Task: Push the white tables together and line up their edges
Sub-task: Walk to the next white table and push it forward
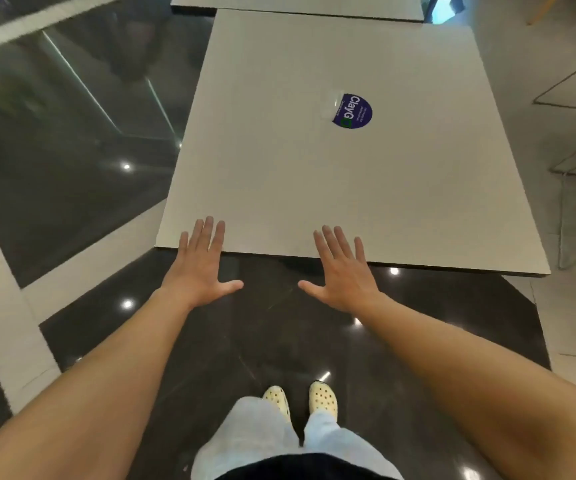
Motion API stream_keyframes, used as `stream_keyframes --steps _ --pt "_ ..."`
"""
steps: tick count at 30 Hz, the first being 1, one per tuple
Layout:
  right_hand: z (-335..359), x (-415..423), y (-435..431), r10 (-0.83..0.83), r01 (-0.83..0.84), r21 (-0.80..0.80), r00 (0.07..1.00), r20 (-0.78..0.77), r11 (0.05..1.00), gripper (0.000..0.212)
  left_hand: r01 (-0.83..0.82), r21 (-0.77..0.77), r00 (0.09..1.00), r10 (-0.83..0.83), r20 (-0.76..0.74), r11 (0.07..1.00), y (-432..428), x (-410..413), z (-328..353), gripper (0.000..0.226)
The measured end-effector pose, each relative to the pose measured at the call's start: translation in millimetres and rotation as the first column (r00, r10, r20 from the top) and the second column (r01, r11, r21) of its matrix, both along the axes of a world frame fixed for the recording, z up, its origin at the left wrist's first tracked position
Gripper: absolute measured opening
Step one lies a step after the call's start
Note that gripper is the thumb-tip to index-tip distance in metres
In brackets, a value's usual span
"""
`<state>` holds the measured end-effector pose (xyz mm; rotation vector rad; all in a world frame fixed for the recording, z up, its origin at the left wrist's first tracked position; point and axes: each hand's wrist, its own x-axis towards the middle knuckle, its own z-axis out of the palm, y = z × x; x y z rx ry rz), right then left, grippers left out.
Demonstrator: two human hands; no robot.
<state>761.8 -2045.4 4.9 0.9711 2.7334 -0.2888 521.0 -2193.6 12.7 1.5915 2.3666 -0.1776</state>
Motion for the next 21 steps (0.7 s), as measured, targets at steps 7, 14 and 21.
stream_keyframes --steps 7,14,21 --pt "2 -101 -30 0.032 -0.032 -0.039 0.999 0.007 0.999 0.089 -0.059 0.004 0.998 0.059 -0.010 0.998 -34 -81 0 0.108" --pt "-2 -226 -46 -0.085 0.089 -0.069 0.995 0.061 0.994 0.087 0.010 -0.031 0.999 -0.009 0.033 0.999 -42 -216 -6 0.099" --pt "12 -353 -58 -0.096 0.093 -0.117 0.995 -0.016 0.989 0.085 0.077 -0.047 0.997 -0.076 0.007 0.996 -34 -347 8 0.106"
